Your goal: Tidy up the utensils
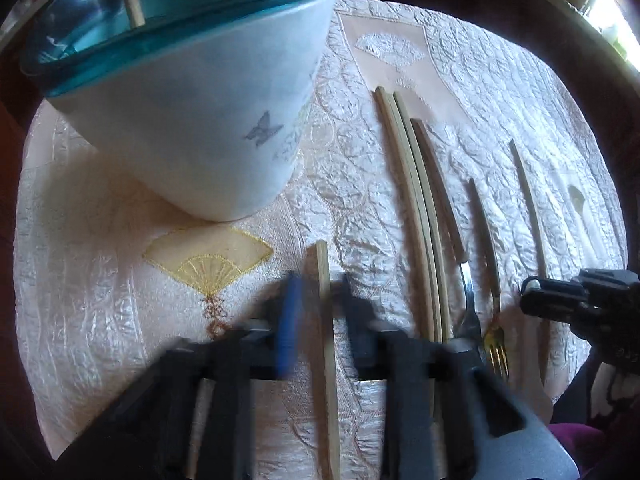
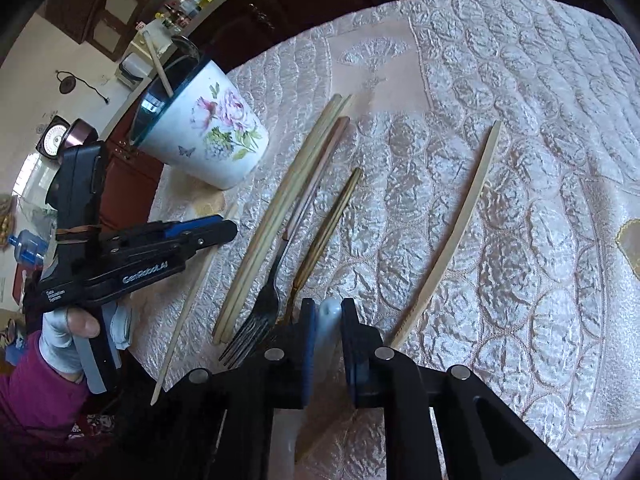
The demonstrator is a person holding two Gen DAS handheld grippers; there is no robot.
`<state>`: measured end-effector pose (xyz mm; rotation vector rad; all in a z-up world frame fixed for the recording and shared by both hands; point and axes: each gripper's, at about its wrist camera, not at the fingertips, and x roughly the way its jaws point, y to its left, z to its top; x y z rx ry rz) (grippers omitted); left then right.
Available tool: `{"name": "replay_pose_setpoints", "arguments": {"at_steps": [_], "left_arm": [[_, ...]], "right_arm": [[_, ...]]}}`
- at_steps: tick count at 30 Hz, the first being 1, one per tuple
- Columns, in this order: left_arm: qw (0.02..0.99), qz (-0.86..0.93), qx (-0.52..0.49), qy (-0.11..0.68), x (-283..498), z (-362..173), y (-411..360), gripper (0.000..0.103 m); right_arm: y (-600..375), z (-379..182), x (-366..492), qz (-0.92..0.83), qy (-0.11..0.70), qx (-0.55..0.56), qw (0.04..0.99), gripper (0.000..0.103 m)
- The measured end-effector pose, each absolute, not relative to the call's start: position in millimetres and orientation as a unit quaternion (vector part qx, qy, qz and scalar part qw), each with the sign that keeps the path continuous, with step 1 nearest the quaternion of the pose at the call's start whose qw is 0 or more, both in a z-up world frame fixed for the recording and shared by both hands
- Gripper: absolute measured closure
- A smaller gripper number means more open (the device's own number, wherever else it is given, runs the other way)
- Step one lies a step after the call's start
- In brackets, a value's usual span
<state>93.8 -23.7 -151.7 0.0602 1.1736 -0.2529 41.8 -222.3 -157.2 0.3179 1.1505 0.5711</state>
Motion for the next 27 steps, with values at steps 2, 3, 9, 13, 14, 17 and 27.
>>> {"name": "replay_pose_setpoints", "arguments": {"at_steps": [2, 3, 9, 13, 14, 17, 27], "left_arm": [[0.823, -0.125, 0.009, 0.553, 94, -150, -18, 0.098], [0.824, -0.127, 0.005, 0.552, 92, -148, -16, 0.098], [0.84, -0.135, -0.025, 0.524, 74, -118, 2, 0.099], [0.854, -0.147, -0.045, 0.497, 59, -87, 11, 0.099], [0.856, -0.149, -0.048, 0.492, 58, -81, 12, 0.099], [0.867, -0.155, -0.059, 0.469, 50, -58, 21, 0.099], [0.889, -0.169, -0.095, 0.414, 29, 7, 52, 0.099]], "right_arm": [[-223, -151, 40, 0.264, 0.524, 0.148, 0.796, 0.093], [-223, -148, 40, 0.265, 0.52, 0.149, 0.798, 0.093], [-225, -125, 42, 0.266, 0.497, 0.145, 0.813, 0.093], [-223, -102, 43, 0.275, 0.474, 0.142, 0.824, 0.094], [-223, -98, 43, 0.277, 0.47, 0.14, 0.826, 0.095], [-219, -83, 42, 0.283, 0.455, 0.131, 0.834, 0.096], [-216, -47, 43, 0.295, 0.42, 0.121, 0.85, 0.096]]}}
